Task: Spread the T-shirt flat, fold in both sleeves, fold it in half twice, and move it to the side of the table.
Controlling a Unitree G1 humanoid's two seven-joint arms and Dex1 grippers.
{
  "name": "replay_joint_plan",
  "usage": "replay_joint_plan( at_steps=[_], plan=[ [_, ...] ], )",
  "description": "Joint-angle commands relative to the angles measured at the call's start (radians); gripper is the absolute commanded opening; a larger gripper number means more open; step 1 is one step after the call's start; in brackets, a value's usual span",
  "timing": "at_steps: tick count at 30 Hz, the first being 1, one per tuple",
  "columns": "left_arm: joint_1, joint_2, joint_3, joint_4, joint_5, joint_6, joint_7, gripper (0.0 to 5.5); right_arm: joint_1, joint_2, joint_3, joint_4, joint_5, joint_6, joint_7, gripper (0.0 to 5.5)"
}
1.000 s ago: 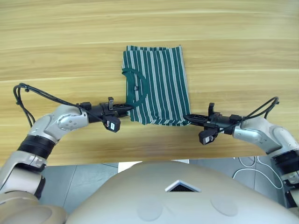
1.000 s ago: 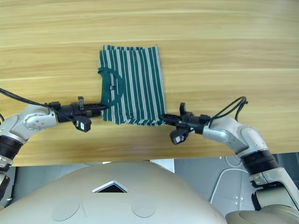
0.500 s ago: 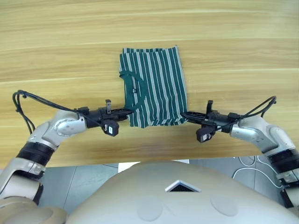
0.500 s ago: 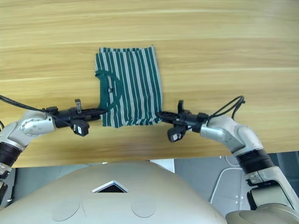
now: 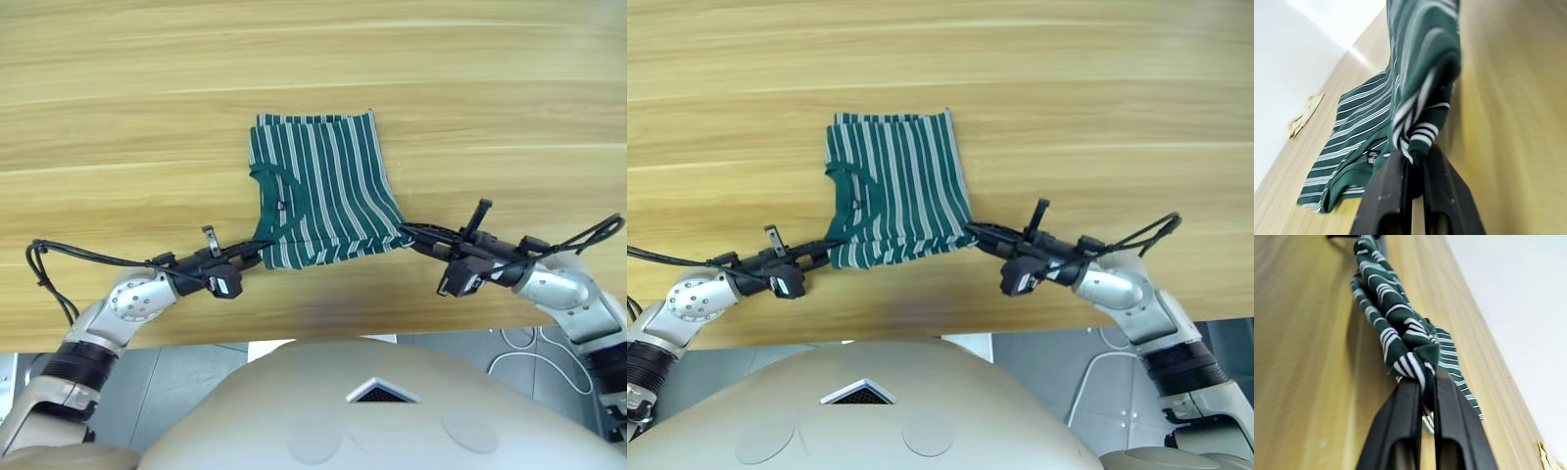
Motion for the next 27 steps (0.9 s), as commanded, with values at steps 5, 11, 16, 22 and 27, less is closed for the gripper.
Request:
replay_joint_plan(
  at_steps=[5, 11, 16, 22, 27],
  plan=[
    [-0.156, -0.114, 0.101, 0.062, -0.033, 0.114, 0.034, 0.13, -0.246, 0.205, -0.025, 0.157, -0.119, 0.133, -0.085, 0.12],
    [-0.257, -0.161, 0.118, 0.132, 0.053, 0.199, 0.056, 0.13, -0.384, 0.294, -0.033, 0.285, -0.195, 0.216, -0.141, 0.12],
    [-0.364, -0.217, 0.091, 0.259, 0.164, 0.223, 0.102, 0.13, -0.44, 0.334, -0.04, 0.356, -0.241, 0.274, -0.184, 0.12],
    [-0.52, -0.283, 0.056, 0.448, 0.238, 0.21, 0.14, 0.13, -0.493, 0.353, -0.026, 0.429, -0.29, 0.303, -0.217, 0.12],
    [-0.621, -0.309, 0.055, 0.601, 0.263, 0.19, 0.18, 0.13, -0.559, 0.383, -0.01, 0.519, -0.316, 0.3, -0.236, 0.12]
  ],
)
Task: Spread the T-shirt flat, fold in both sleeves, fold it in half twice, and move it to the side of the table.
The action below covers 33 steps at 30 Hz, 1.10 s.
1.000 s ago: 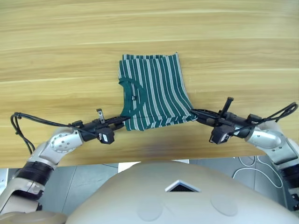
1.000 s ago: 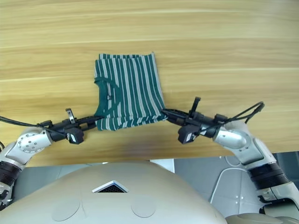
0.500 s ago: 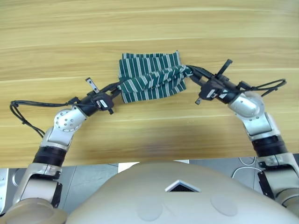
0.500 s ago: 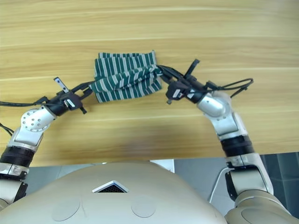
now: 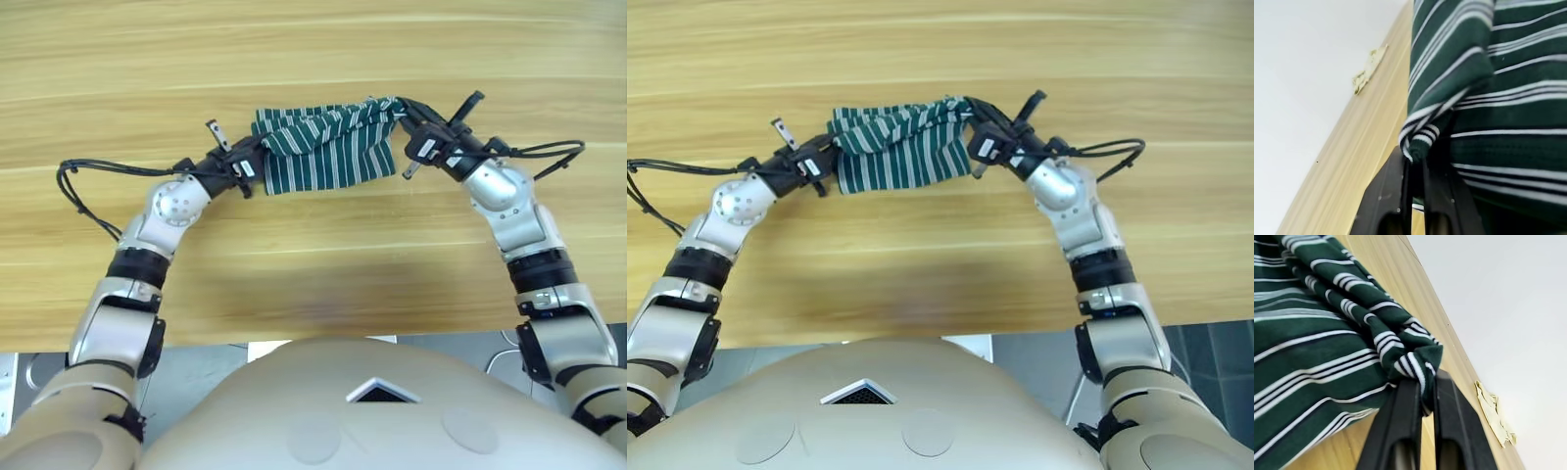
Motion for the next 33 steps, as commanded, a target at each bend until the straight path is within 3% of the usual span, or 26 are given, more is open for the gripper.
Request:
replay_joint_plan(
  at_steps=[1, 4, 8, 16, 20, 33],
  plan=[
    [-0.069, -0.008, 0.007, 0.106, 0.01, 0.002, 0.031, 0.13, -0.087, 0.024, 0.011, 0.093, -0.026, 0.008, -0.029, 0.12],
    [-0.107, -0.021, 0.012, 0.175, -0.002, 0.002, 0.04, 0.13, -0.141, 0.05, 0.025, 0.164, -0.044, -0.001, -0.045, 0.12],
    [-0.131, -0.048, 0.001, 0.28, 0.008, 0.011, 0.055, 1.03, -0.247, 0.1, 0.055, 0.341, -0.084, -0.004, -0.112, 1.04],
    [-0.208, -0.092, -0.001, 0.416, 0.017, 0.018, 0.123, 2.05, -0.348, 0.168, 0.091, 0.57, -0.116, -0.033, -0.232, 2.13],
    [-0.288, -0.11, 0.014, 0.496, 0.027, 0.047, 0.234, 2.62, -0.375, 0.207, 0.114, 0.621, -0.13, -0.043, -0.277, 2.89],
    [-0.485, -0.22, 0.198, 0.626, -0.147, 0.151, 0.212, 2.62, -0.38, 0.295, 0.194, 0.722, -0.187, -0.06, -0.354, 2.89]
  ],
)
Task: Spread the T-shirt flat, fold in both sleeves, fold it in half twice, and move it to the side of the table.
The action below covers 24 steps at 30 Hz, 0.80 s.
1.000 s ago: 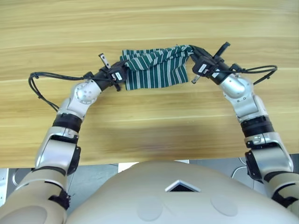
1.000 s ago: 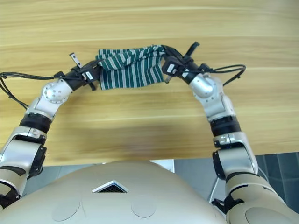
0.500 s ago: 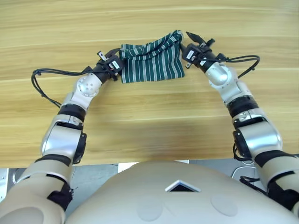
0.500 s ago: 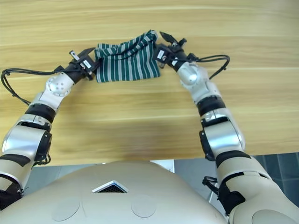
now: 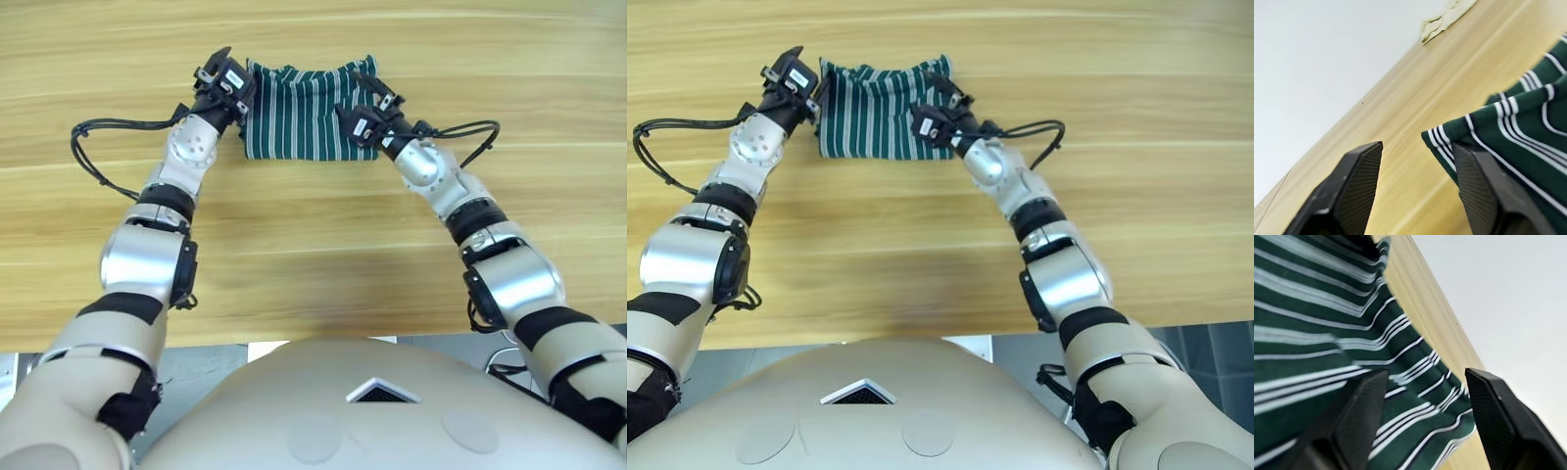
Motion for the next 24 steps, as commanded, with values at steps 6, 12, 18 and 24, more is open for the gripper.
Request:
replay_joint_plan(
  at_steps=[6, 12, 18, 24],
  plan=[
    [-0.152, -0.026, 0.038, 0.063, -0.001, 0.184, 0.059, 2.62, -0.075, 0.061, 0.094, 0.136, -0.111, 0.049, -0.131, 2.89],
    [-0.12, 0.024, 0.097, 0.088, -0.014, 0.322, 0.18, 2.62, -0.081, 0.128, -0.079, 0.177, 0.159, -0.009, 0.122, 2.89],
    [-0.054, 0.051, 0.273, 0.058, -0.161, 0.162, 0.203, 2.62, -0.137, 0.194, -0.295, 0.062, 0.521, 0.068, 0.507, 2.89],
    [-0.003, 0.02, 0.377, 0.024, -0.255, 0.016, 0.265, 2.62, -0.176, 0.198, -0.253, 0.12, 0.487, 0.186, 0.653, 2.89]
  ],
)
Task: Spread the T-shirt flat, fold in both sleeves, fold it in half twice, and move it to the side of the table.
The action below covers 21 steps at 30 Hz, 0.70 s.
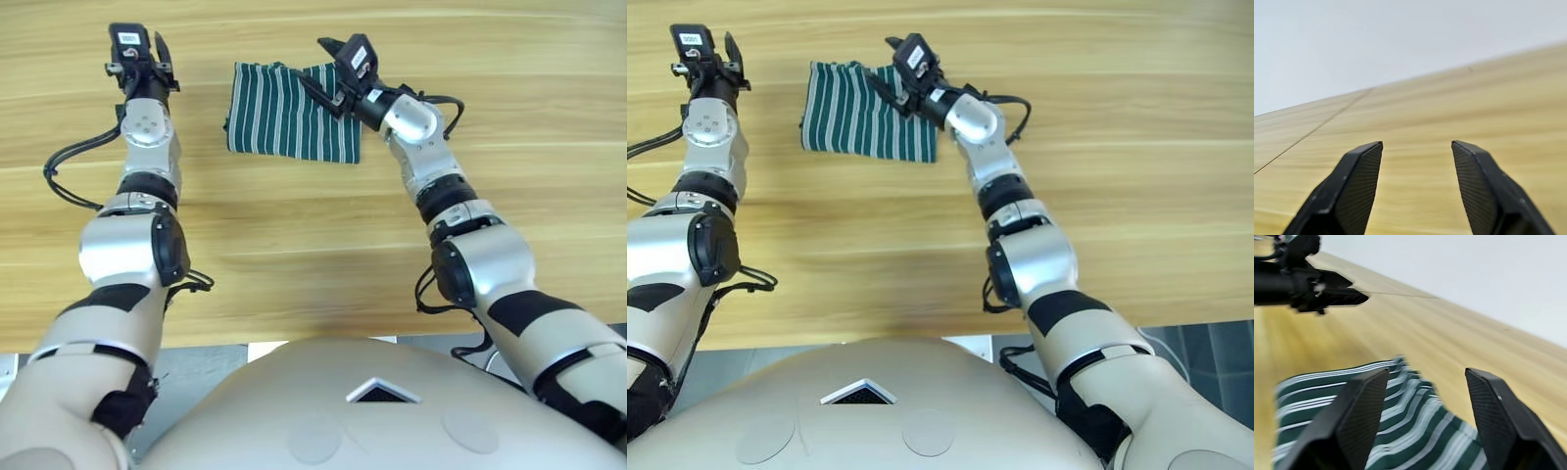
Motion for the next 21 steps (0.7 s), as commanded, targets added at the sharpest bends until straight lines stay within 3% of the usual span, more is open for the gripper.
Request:
replay_joint_plan(
  at_steps=[1, 6, 11, 15, 21],
  plan=[
    [0.035, -0.029, 0.043, -0.02, -0.041, -0.059, 0.041, 2.62, -0.036, -0.013, 0.043, 0.072, -0.06, 0.061, 0.034, 2.89],
    [0.046, -0.078, 0.056, -0.012, -0.059, -0.052, 0.026, 2.62, -0.121, 0.004, 0.092, 0.147, -0.139, 0.094, 0.037, 2.89],
    [0.045, -0.087, 0.067, -0.009, -0.066, -0.049, -0.001, 2.62, -0.301, 0.021, -0.102, 0.257, -0.009, 0.299, -0.114, 2.89],
    [0.048, -0.086, 0.081, -0.01, -0.076, -0.053, -0.022, 2.62, -0.33, 0.0, -0.274, 0.292, 0.098, 0.427, -0.277, 2.89],
    [0.044, -0.099, 0.088, -0.012, -0.087, -0.055, -0.048, 2.62, -0.246, -0.037, -0.279, 0.304, 0.009, 0.463, -0.474, 2.89]
  ],
)
